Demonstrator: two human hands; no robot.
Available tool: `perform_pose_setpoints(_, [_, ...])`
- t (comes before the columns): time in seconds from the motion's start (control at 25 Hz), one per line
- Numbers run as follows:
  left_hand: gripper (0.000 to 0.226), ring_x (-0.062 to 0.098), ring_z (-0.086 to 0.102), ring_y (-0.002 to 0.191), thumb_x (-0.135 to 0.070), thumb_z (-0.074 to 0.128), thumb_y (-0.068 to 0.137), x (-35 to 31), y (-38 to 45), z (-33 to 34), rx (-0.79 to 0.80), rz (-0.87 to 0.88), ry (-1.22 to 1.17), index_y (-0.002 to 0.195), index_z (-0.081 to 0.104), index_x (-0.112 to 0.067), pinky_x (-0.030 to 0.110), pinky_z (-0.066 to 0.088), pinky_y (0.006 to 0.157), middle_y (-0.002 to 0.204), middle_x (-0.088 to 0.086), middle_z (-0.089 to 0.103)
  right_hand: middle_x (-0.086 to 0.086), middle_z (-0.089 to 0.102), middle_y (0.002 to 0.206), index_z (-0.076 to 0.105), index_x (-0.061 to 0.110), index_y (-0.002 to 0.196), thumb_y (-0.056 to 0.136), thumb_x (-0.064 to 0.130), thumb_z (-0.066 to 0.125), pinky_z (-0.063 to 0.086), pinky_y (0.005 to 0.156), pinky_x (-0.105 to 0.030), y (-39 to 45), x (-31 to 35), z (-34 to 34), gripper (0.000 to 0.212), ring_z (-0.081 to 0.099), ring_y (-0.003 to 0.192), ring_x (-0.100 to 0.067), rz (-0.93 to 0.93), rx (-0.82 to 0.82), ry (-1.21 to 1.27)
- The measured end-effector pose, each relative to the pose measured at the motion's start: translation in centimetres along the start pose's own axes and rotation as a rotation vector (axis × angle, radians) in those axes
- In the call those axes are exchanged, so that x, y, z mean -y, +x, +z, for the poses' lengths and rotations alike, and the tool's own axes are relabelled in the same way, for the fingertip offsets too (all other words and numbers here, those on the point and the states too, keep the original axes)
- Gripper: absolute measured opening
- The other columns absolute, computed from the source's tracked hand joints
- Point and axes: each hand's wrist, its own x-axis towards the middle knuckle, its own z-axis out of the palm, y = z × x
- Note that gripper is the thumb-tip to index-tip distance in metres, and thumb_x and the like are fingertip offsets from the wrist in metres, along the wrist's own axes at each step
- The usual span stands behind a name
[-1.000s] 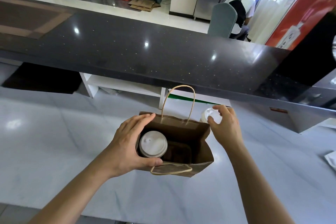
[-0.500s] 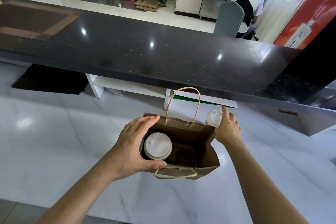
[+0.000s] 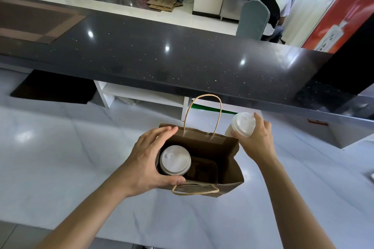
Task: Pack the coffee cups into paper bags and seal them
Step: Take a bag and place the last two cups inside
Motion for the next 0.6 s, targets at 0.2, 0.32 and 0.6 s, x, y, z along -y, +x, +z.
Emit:
perform_pose_setpoints(0.2, [0.116, -0.007, 0.003, 0.148, -0.079, 0.079, 0.06, -0.1, 0.1, -0.1, 0.018, -0.004, 0.01, 0.155, 0.018, -0.052, 0.027, 0.019, 0.119, 0.154, -0.039, 0.011, -0.005, 0.035, 0.149, 0.031, 0.024, 0.154, 0.077, 0.044, 0.087, 0.048, 0.099, -0.042, -2.7, 2.0, -3.3, 0.097, 0.044, 0.125, -0.023, -0.069, -0.102, 0.11])
perform_pose_setpoints(0.32, [0.117, -0.007, 0.003, 0.148, -0.081, 0.077, 0.059, -0.1, 0.1, -0.1, 0.028, -0.005, 0.011, 0.155, 0.017, -0.052, 0.03, 0.02, 0.121, 0.153, -0.039, 0.01, -0.001, 0.037, 0.143, 0.039, 0.026, 0.148, 0.075, 0.038, 0.089, 0.044, 0.094, -0.034, -4.2, 3.3, -5.6, 0.089, 0.042, 0.116, -0.015, -0.106, -0.142, 0.215])
perform_pose_setpoints(0.6, [0.118, -0.004, 0.002, 0.149, -0.079, 0.078, 0.059, 0.1, 0.2, -0.1, 0.044, -0.017, 0.001, 0.155, 0.016, -0.053, 0.035, 0.022, 0.123, 0.155, -0.037, 0.01, 0.004, 0.051, 0.135, 0.042, 0.031, 0.143, 0.077, 0.058, 0.076, 0.053, 0.081, -0.021, -7.1, 5.4, -9.5, 0.079, 0.056, 0.117, -0.017, -0.194, -0.115, 0.456])
